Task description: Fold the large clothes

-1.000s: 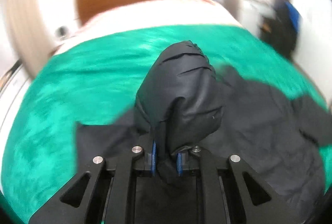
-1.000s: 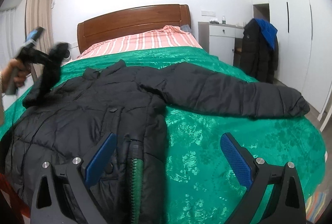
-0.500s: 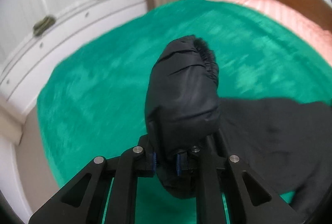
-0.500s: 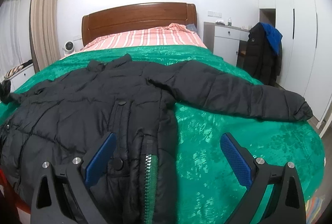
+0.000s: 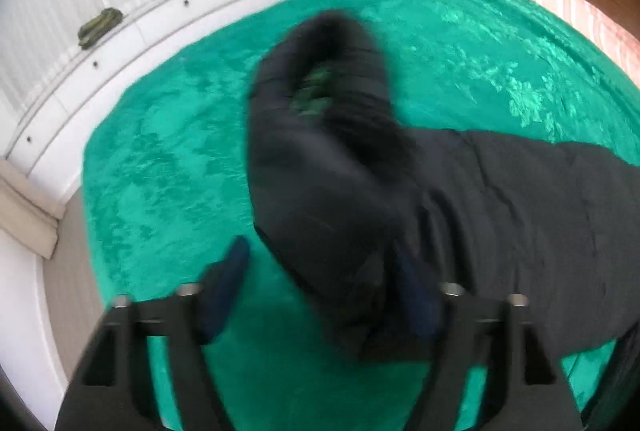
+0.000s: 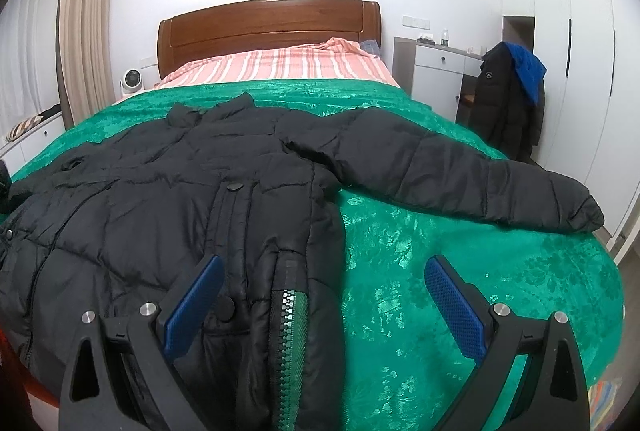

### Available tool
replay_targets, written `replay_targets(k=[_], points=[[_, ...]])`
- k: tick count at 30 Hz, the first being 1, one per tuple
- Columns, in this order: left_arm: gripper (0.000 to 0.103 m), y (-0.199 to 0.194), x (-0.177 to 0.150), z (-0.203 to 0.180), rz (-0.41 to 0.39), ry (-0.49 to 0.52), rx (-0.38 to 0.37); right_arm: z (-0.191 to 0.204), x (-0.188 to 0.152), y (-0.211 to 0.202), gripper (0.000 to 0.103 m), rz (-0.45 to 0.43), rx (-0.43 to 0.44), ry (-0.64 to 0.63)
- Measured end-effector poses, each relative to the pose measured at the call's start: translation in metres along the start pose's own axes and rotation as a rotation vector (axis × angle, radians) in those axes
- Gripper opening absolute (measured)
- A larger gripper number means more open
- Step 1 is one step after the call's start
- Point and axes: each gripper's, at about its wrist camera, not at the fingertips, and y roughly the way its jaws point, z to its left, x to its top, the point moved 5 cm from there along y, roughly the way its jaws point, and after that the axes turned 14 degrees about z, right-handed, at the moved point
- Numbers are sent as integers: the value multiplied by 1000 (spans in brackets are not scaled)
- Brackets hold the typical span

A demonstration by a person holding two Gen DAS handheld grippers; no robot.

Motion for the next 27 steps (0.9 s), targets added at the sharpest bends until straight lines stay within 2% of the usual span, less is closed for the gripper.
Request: replay_targets(k=[4,7,11,15,19,21,25,27], points=[[80,-3,-14,29,28,-60,-47,-4,1,-1,99,-4,5,16],[80,-15,-24,58,17,-144,-72,-7,1,-2,99,-10,8,30],[86,-50,-33,80,-68,-199,-110,-11,2,-4,99,-18,7,43],[93,-91,-42,68,-163,-170,-182,-11,3,-6,99,-24,5,46],[98,-133,-58,22,-233,-57,-302,-10,4,-8,99,-33,0,38],[99,-150,-71,-13,-250,41,-352,-10,5,-9,99,-32,3,36],[100,-165,-111,-89,-220,270,-430,-19,6,-14,99,-25,17,72],[100,-163,-135,-121,-188,350,-469,-24,9,-17,99,-5,36,100]])
